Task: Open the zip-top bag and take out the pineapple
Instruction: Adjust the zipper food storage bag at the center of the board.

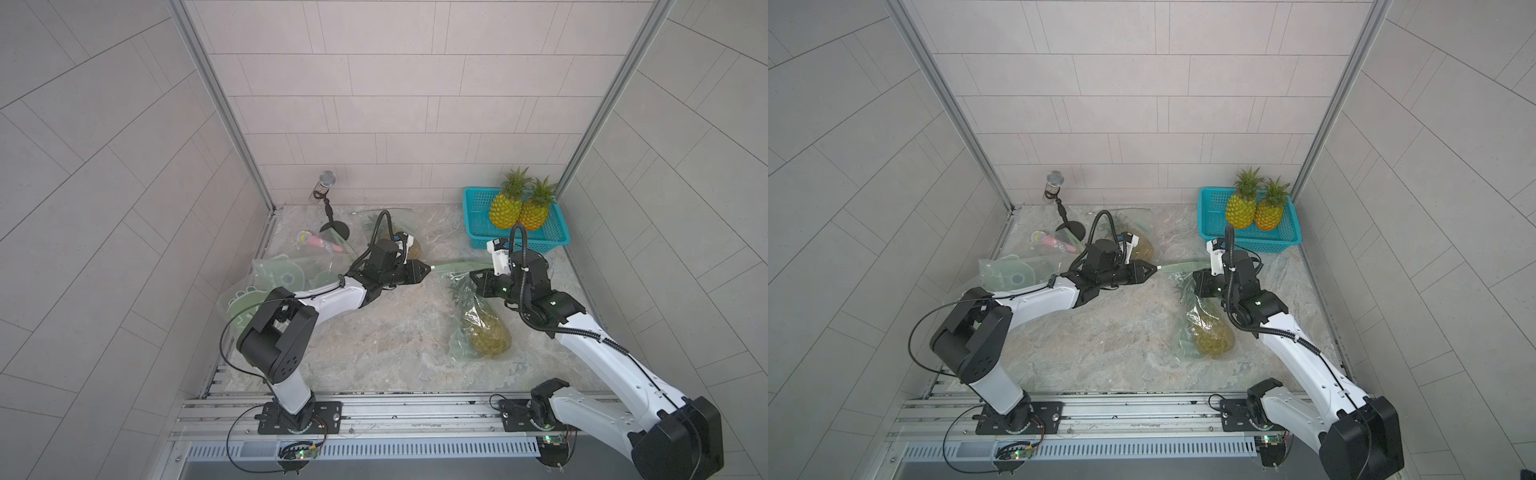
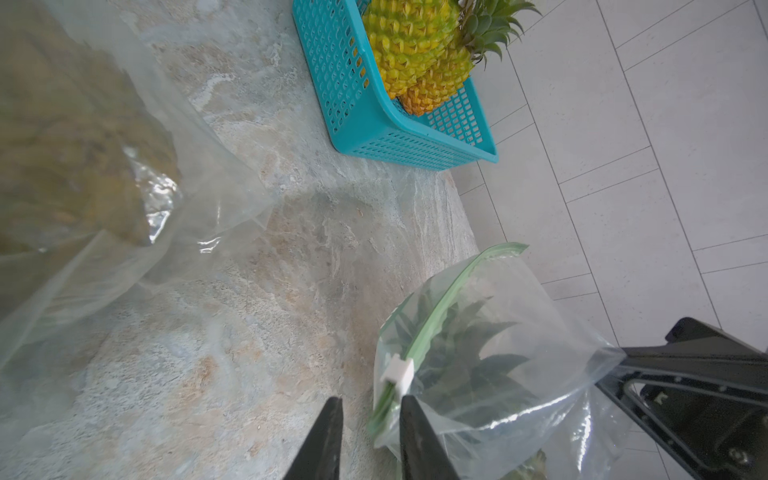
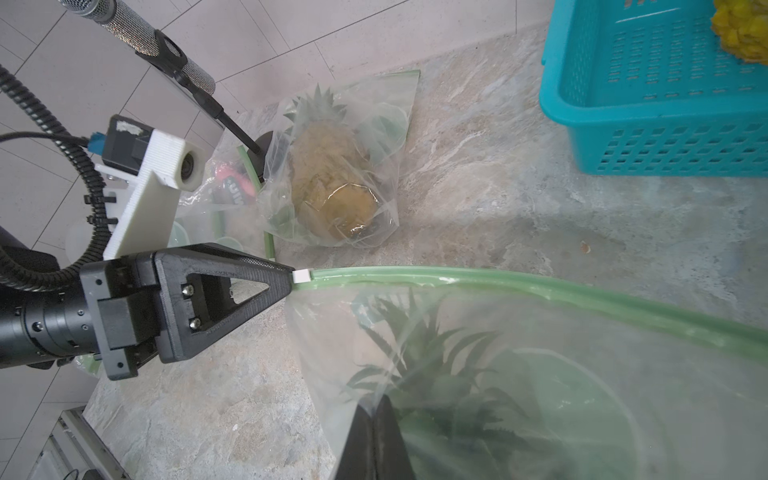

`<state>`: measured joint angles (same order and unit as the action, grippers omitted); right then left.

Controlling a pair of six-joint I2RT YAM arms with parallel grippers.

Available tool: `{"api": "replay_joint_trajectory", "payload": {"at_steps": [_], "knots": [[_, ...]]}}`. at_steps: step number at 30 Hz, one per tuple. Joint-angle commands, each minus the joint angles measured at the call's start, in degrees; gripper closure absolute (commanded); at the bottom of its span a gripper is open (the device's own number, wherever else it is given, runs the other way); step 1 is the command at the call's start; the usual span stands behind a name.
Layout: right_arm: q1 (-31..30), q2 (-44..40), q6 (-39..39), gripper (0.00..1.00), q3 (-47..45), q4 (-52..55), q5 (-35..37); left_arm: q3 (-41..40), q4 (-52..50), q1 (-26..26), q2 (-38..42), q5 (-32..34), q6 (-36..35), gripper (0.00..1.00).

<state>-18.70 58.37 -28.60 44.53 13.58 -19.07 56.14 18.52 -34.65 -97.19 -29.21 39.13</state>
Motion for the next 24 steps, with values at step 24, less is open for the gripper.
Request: {"api": "replay_joint_trajectory", "payload": {"at_steps": [24], "knots": [[-0.3,-5.5,4.0,0.83,2.1,-0.1,1.4,8.5,-7.6,-0.3,6.8,-5.9,-4.0,1.00]]}}
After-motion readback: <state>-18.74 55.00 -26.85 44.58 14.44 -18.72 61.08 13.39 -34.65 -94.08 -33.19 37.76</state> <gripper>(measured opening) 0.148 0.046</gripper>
